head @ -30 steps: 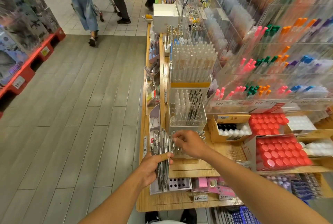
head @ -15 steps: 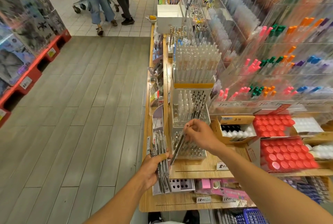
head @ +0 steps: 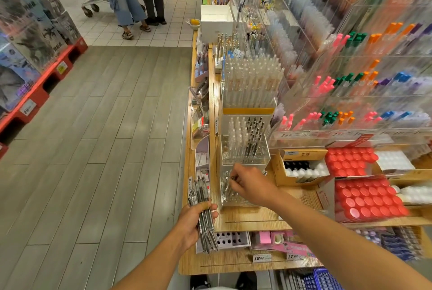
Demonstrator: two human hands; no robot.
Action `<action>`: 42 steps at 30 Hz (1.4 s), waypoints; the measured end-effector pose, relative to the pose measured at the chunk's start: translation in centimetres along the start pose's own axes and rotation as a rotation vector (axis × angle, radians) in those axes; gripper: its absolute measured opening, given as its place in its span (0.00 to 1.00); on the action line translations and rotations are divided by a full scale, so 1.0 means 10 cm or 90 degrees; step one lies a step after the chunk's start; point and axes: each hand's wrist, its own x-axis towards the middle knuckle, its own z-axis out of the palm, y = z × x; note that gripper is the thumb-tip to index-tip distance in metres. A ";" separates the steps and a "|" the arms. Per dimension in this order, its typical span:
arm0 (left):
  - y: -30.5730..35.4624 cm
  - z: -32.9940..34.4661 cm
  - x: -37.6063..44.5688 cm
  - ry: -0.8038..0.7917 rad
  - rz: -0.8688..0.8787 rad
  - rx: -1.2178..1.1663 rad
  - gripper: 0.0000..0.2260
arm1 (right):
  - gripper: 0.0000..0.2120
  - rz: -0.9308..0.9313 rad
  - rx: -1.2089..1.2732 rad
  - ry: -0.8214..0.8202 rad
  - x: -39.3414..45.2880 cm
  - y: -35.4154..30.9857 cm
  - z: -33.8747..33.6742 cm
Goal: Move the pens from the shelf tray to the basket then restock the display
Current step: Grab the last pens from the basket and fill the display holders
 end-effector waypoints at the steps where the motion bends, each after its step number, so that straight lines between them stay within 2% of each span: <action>1: 0.00 0.00 0.00 -0.002 0.000 0.007 0.14 | 0.04 -0.004 -0.006 -0.003 0.00 -0.01 0.02; 7: 0.00 -0.01 0.00 -0.017 -0.002 0.020 0.19 | 0.04 -0.018 -0.053 -0.002 0.03 -0.06 0.02; 10: 0.01 0.00 -0.02 -0.031 -0.005 0.025 0.22 | 0.04 -0.059 -0.120 0.006 0.06 -0.07 0.03; 14: 0.01 0.01 -0.03 -0.057 -0.005 0.029 0.23 | 0.05 -0.107 -0.186 0.042 0.08 -0.03 0.14; 21: 0.04 0.01 -0.07 -0.108 0.003 0.042 0.21 | 0.07 -0.062 -0.203 0.053 0.12 -0.05 0.25; 22: 0.05 0.02 -0.07 -0.117 0.004 0.046 0.21 | 0.08 -0.049 -0.170 0.055 0.12 -0.06 0.24; 24: 0.06 0.04 -0.09 -0.136 0.007 0.049 0.22 | 0.10 0.023 0.002 0.052 0.12 -0.12 0.19; 26: 0.08 0.07 -0.10 -0.150 0.007 0.059 0.22 | 0.12 0.116 0.192 0.008 0.12 -0.18 0.15; 28: 0.08 0.12 -0.10 -0.161 0.007 0.075 0.22 | 0.13 0.178 0.289 -0.020 0.11 -0.20 0.14; 33: 0.06 0.23 -0.13 -0.174 0.011 0.113 0.19 | 0.14 0.265 0.405 -0.011 0.05 -0.16 0.08; 38: 0.03 0.28 -0.14 -0.162 0.001 0.093 0.19 | 0.04 0.287 0.456 -0.050 -0.05 -0.11 -0.08; 42: 0.00 0.27 -0.13 -0.148 -0.003 0.074 0.19 | 0.04 0.289 0.499 0.017 -0.23 0.06 -0.28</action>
